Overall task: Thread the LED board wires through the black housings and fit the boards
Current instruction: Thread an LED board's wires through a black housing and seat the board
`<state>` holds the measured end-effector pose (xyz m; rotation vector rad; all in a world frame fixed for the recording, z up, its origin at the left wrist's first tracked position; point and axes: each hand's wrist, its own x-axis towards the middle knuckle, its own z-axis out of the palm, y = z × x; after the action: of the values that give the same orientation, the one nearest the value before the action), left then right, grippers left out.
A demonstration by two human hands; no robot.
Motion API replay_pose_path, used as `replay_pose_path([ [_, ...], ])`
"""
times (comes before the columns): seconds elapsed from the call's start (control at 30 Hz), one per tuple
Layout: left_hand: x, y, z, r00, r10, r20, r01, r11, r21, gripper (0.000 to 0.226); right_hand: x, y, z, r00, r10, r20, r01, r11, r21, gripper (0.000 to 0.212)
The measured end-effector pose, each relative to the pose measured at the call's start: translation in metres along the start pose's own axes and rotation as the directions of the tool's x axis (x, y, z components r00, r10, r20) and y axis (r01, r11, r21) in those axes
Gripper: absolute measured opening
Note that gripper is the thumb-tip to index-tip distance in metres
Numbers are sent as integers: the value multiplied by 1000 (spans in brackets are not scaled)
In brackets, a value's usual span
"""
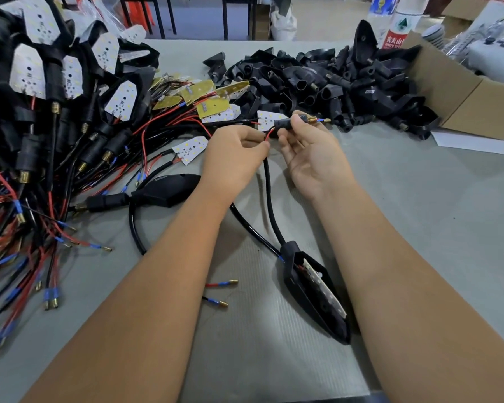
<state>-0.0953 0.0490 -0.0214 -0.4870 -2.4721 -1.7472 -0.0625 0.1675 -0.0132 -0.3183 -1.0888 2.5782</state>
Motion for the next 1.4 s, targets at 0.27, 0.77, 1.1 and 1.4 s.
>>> replay_pose_path([
  [0.27,-3,4,-2,997,-31,67,40,989,-141,26,-3,1,4,995,-98,33,103,952,-289,12],
  [0.77,-2,6,1,980,-68,188,81,995,-66,8,4,-1,0,976,-212,-47,203,967,-153,9],
  [1.1,4,0,-1,993,-25,113,38,993,-110,29,3,-2,1,980,-197,-32,182,947,-264,12],
  [1.4,2,3,-6,998,5,68,9,978,-208,10,5,0,-1,990,-143,-7,130,919,-371,9],
])
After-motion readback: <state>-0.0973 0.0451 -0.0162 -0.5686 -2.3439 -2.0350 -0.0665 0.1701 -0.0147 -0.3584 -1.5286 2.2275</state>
